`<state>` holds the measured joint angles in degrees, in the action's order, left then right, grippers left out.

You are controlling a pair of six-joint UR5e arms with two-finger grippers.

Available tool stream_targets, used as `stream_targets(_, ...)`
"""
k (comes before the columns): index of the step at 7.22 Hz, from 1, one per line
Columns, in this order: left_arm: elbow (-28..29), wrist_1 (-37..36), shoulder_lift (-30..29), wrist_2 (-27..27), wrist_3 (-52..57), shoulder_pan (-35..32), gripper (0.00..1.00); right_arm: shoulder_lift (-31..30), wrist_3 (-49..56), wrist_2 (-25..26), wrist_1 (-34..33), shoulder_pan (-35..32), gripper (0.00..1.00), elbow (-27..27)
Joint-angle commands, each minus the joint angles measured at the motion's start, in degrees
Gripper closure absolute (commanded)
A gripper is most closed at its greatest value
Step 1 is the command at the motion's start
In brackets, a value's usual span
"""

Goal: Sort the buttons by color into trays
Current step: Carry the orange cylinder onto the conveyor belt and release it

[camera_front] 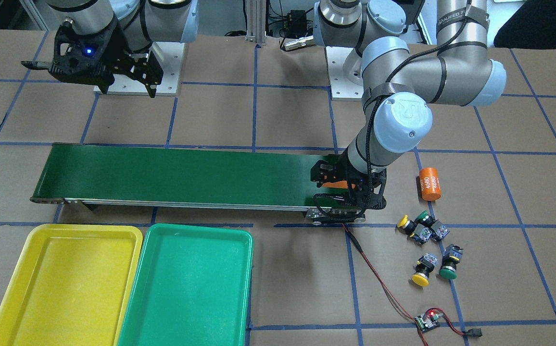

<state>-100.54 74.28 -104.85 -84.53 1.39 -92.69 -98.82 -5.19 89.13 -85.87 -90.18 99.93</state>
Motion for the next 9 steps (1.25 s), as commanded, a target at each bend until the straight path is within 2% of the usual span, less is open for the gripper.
stream_targets(1,-0.6,-0.1,-0.7,0.2,-0.5,0.0,1.00,0.0,0.0,0.1,0.0,0.0,0.00,0.0)
stream_targets(4,-2.0,-1.0,-2.8,0.4,0.5,-0.1,1.00,0.0,0.0,0.0,0.0,0.0,0.00,0.0)
stream_targets(5,-2.0,-1.1,-3.3,0.4,0.5,-0.3,0.95,0.1,0.0,0.1,0.0,0.0,0.00,0.0)
stream_targets(6,-2.1,-1.1,-4.0,0.5,-0.1,-0.4,0.69,0.2,0.0,0.1,0.0,0.0,0.00,0.1)
stream_targets(7,-2.1,-1.1,-4.1,0.5,-0.1,-0.6,0.01,0.2,0.0,0.1,-0.1,0.0,0.00,0.3)
stream_targets(9,-1.0,-0.9,-1.8,0.0,0.2,-1.2,0.00,0.1,-0.1,0.0,-0.2,0.0,0.00,0.7)
